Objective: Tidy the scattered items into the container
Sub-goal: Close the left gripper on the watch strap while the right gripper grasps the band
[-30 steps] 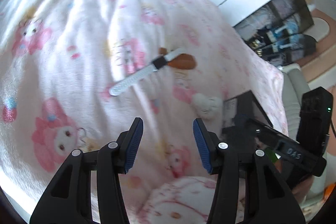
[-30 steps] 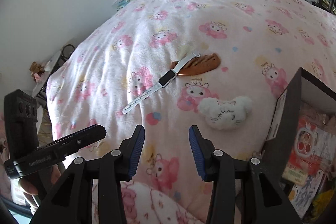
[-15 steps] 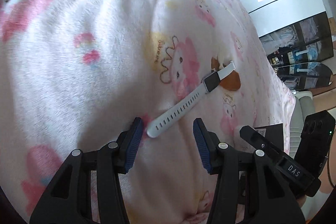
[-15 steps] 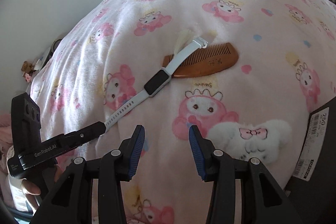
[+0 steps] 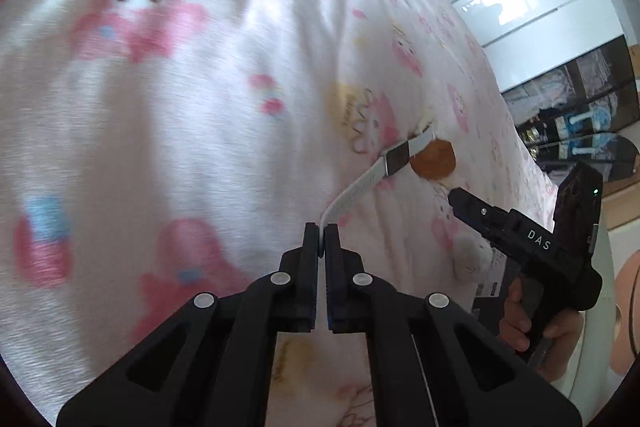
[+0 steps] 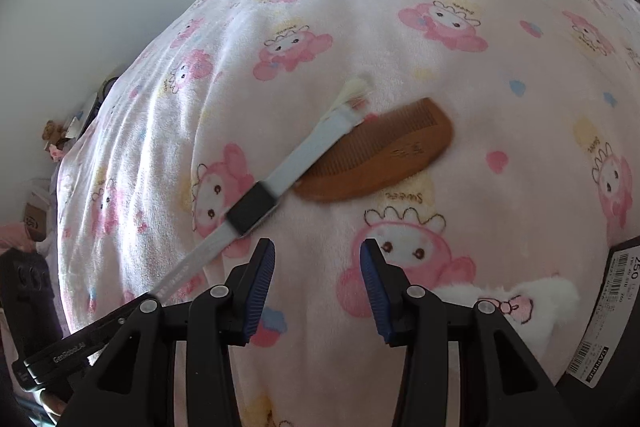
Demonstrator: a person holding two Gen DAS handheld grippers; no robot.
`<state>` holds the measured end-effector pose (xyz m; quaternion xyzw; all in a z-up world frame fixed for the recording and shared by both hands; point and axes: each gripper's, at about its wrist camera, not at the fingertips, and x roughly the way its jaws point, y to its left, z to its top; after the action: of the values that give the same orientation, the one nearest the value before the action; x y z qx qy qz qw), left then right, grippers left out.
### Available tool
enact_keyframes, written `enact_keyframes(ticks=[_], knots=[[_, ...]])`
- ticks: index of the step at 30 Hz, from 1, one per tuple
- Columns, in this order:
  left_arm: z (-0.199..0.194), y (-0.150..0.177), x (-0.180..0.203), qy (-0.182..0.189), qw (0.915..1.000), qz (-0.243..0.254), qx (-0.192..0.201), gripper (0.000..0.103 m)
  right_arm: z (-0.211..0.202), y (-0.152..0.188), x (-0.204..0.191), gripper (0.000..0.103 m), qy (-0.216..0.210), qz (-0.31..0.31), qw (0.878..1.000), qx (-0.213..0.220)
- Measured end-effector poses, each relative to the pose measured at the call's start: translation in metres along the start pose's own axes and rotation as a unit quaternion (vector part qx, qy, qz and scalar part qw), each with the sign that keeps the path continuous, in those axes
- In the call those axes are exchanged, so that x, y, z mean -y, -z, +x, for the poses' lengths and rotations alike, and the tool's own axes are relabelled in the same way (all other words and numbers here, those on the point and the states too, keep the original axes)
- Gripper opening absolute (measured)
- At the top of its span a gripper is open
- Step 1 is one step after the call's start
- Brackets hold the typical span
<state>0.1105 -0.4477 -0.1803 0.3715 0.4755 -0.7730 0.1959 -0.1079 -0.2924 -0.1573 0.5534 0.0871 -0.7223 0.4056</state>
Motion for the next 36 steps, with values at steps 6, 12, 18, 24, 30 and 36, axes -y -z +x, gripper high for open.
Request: enact_keyframes(ticks=[6, 12, 18, 24, 30, 36], knots=[[-0.015, -0.005, 0.0, -0.122, 0.9908, -0.025, 0.054, 0.009, 0.012, -0.005, -0.004, 0.04, -0.017, 0.001, 1.0, -0.016], [0.017, 0.003, 0.008, -0.003, 0.9992, -0.034, -0.021, 0.021, 0.032, -0.017, -0.022, 0.04, -0.056, -0.013, 0.998, -0.038], [0.034, 0.001, -0.002, 0.005, 0.9981, -0.058, -0.021, 0.021, 0.05, -0.036, -0.03, 0.04, -0.031, -0.012, 0.999, -0.028], [0.028, -0.019, -0.013, 0.007, 0.996, -0.085, 0.028, 0.021, 0.06, -0.048, -0.038, 0.041, -0.021, -0.019, 0.999, -0.017], [0.03, -0.026, -0.019, 0.049, 0.9923, -0.104, 0.045, 0.041, 0.076, -0.052, -0.048, 0.041, -0.003, -0.037, 0.999, -0.006], [0.05, -0.04, -0.007, 0.003, 0.9959, -0.088, 0.024, 0.012, 0.067, -0.051, -0.047, 0.01, -0.034, -0.014, 0.999, 0.012]])
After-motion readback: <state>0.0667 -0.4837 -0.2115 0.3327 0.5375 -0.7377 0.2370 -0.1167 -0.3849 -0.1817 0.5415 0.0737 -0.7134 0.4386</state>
